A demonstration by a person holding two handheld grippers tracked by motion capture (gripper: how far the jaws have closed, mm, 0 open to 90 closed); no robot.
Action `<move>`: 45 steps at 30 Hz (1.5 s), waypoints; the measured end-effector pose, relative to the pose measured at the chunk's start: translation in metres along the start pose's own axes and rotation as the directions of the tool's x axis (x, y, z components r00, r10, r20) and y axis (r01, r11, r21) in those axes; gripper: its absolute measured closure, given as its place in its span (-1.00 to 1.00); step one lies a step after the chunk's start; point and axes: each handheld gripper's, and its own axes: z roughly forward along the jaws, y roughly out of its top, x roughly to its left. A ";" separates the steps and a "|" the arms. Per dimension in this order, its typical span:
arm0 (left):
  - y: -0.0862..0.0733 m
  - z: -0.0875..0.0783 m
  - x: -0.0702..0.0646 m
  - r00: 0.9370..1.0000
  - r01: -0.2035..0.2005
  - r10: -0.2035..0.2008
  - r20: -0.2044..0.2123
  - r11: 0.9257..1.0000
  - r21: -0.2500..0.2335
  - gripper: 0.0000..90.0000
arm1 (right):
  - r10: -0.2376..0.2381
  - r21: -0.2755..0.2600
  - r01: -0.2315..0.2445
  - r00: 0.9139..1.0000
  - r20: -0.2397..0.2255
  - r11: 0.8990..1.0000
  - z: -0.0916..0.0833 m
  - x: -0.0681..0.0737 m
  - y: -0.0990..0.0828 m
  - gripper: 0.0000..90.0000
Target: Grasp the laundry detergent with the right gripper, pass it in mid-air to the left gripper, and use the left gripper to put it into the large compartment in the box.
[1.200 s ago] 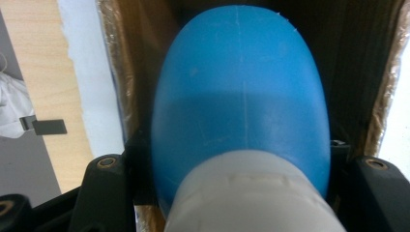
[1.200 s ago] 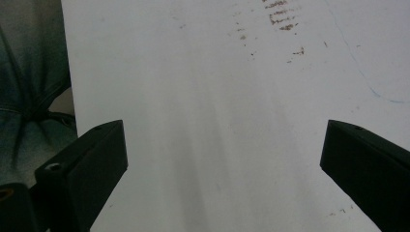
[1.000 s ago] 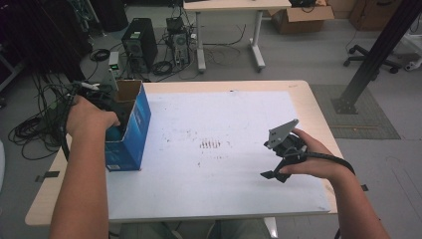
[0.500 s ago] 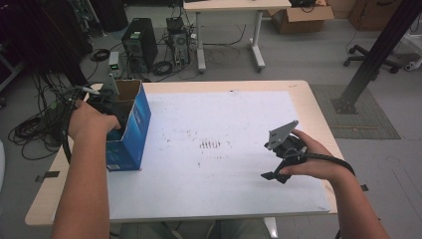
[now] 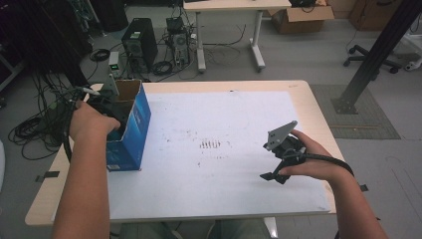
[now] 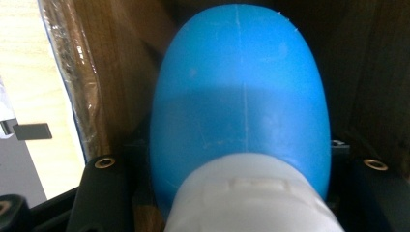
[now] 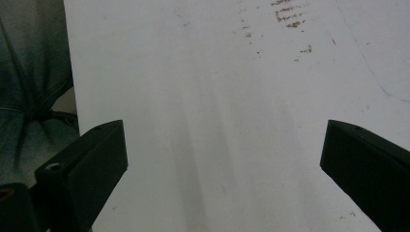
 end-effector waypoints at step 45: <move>-0.014 -0.046 -0.014 0.998 -0.057 0.055 -0.036 0.996 -0.069 -0.71 | -0.020 -0.018 0.020 1.000 0.005 1.000 -0.005 0.004 -0.001 -0.93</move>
